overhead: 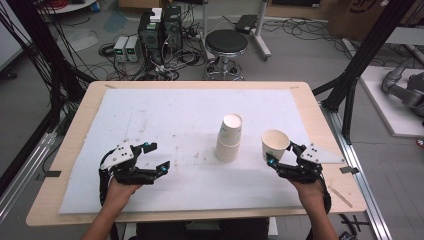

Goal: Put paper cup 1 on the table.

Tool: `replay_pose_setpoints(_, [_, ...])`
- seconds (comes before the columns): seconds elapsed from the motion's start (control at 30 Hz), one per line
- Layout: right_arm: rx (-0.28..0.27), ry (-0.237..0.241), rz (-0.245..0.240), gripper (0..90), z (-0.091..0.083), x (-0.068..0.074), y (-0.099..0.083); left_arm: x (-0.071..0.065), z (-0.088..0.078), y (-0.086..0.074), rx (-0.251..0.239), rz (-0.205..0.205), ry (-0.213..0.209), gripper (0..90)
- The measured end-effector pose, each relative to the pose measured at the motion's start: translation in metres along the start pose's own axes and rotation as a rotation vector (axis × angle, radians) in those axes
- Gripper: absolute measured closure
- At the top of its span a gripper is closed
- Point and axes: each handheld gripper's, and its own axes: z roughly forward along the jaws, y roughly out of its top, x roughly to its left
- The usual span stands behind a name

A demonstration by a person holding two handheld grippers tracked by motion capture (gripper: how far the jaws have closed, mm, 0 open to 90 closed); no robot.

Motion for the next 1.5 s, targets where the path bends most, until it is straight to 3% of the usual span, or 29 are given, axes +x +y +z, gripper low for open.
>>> replay_pose_setpoints(0.5, [0.018, -0.094, 0.007, 33.7, 0.037, -0.03, 0.016, 0.002, -0.001, -0.002, -0.001, -0.007, 0.006, 16.7])
replay_pose_setpoints(0.57, [0.024, -0.096, 0.02, 33.7, 0.043, -0.034, 0.016, 0.001, -0.001, -0.003, 0.005, -0.007, 0.006, 16.7])
replay_pose_setpoints(0.9, [0.056, -0.203, 0.121, 33.7, 0.071, -0.06, 0.004, 0.001, 0.002, -0.006, 0.028, -0.011, 0.018, 17.0])
replay_pose_setpoints(1.0, [0.092, -0.239, 0.128, 33.7, 0.078, -0.064, 0.002, 0.001, 0.003, -0.007, 0.028, -0.012, 0.02, 17.1])
replay_pose_setpoints(1.5, [0.225, -0.324, 0.192, 33.6, 0.106, -0.076, -0.018, 0.0, 0.003, -0.008, 0.041, -0.013, 0.019, 17.0])
